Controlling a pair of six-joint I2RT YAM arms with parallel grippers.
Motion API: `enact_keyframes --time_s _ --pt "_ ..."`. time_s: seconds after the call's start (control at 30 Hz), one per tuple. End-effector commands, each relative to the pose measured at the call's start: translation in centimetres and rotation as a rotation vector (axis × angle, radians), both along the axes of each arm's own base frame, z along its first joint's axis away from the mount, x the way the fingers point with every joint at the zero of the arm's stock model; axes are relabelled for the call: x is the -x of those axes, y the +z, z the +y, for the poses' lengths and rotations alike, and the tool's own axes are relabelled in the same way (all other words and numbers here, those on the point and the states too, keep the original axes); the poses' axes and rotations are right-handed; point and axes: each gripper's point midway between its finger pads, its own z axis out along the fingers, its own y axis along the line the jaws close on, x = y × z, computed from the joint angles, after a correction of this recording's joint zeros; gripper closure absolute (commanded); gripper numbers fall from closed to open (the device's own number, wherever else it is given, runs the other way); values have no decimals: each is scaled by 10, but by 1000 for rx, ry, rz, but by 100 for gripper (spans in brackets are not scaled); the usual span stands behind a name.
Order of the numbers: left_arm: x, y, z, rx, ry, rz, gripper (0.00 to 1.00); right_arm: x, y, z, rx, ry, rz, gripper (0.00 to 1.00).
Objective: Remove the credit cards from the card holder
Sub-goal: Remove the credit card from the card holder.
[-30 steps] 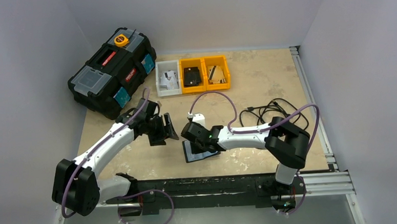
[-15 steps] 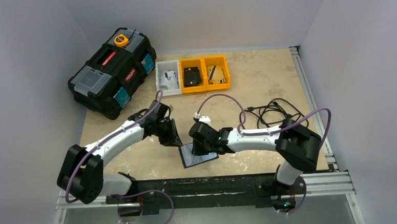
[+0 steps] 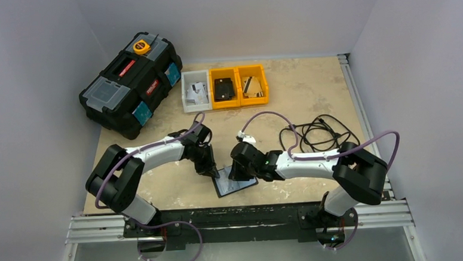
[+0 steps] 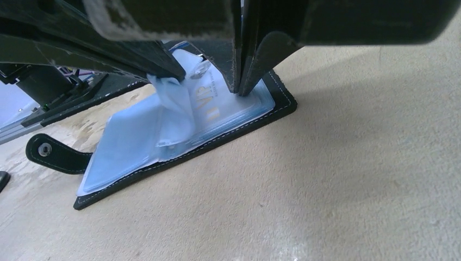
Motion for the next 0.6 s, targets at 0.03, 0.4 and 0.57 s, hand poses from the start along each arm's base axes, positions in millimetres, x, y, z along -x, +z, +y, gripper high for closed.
enact_keyframes --time_s 0.03,0.4,0.57 --pt "-5 -10 4 -39 17 -13 100 -9 17 -11 -15 -55 -43 96" --pt "-14 -3 10 -95 -18 -52 100 -11 0 -51 124 -116 -62 77" --pt "-18 1 11 -107 -29 -66 100 -11 -1 -64 153 -138 -74 63"
